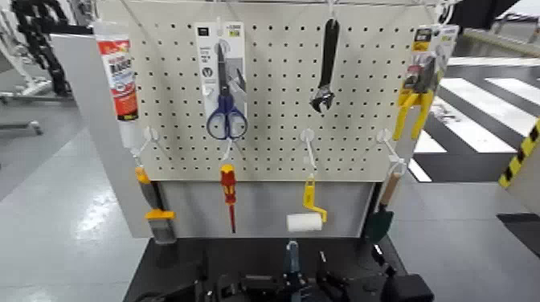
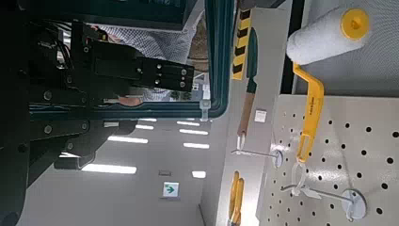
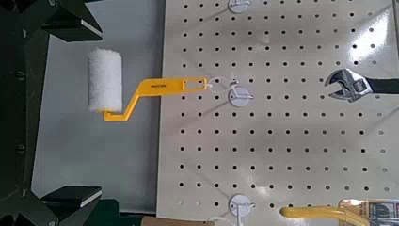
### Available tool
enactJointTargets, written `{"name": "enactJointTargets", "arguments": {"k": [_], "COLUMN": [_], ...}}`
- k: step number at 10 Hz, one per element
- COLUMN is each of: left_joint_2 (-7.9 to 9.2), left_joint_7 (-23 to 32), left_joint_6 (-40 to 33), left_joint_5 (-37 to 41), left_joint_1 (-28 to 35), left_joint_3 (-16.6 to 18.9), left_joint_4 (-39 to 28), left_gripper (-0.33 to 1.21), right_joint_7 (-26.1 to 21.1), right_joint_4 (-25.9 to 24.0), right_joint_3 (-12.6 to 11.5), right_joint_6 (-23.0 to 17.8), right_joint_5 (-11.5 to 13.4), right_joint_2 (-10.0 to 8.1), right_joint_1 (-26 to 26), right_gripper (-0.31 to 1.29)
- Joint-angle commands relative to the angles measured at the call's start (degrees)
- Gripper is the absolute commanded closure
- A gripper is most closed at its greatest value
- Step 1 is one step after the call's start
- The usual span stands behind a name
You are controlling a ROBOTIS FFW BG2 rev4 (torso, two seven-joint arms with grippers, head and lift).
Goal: Place the crate on the table.
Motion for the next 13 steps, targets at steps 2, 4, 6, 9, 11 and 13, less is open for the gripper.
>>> {"name": "enactJointTargets", "arguments": {"k": [2,4,6,9,11,13], "left_joint_2": [0.00,0.00,0.00,1.58,2.37,2.73], "left_joint_7": [0.0,0.1,2.6,3.8,3.4,0.1], "left_joint_6": [0.0,0.1,1.9,4.3,5.8,6.9], "left_joint_5": [0.0,-0.1,-0.2,-1.7,-3.3,-6.7], "left_joint_1": [0.0,0.0,-0.6,-2.2,-4.0,-5.9], "left_joint_3": [0.1,0.4,2.4,3.9,4.6,4.9], "left_joint_4": [0.1,0.2,0.3,1.7,3.3,4.9], "left_gripper": [1.18,1.18,1.18,1.18,1.18,1.18], "right_joint_7": [0.0,0.0,0.0,0.0,0.0,0.0], "right_joint_4": [0.1,0.2,0.3,0.5,0.5,0.5], "right_joint_3": [0.2,0.2,0.3,0.3,0.3,0.3], "right_joint_6": [0.1,0.0,0.0,-0.3,-0.4,-0.4], "right_joint_5": [0.0,-0.1,-0.2,-0.3,-0.3,-0.3], "right_joint_2": [-0.08,-0.08,-0.17,-0.08,-0.08,-0.08], "right_joint_1": [-0.1,-0.2,-0.3,-0.3,-0.3,-0.3], "right_gripper": [0.14,0.14,0.14,0.14,0.14,0.14]}}
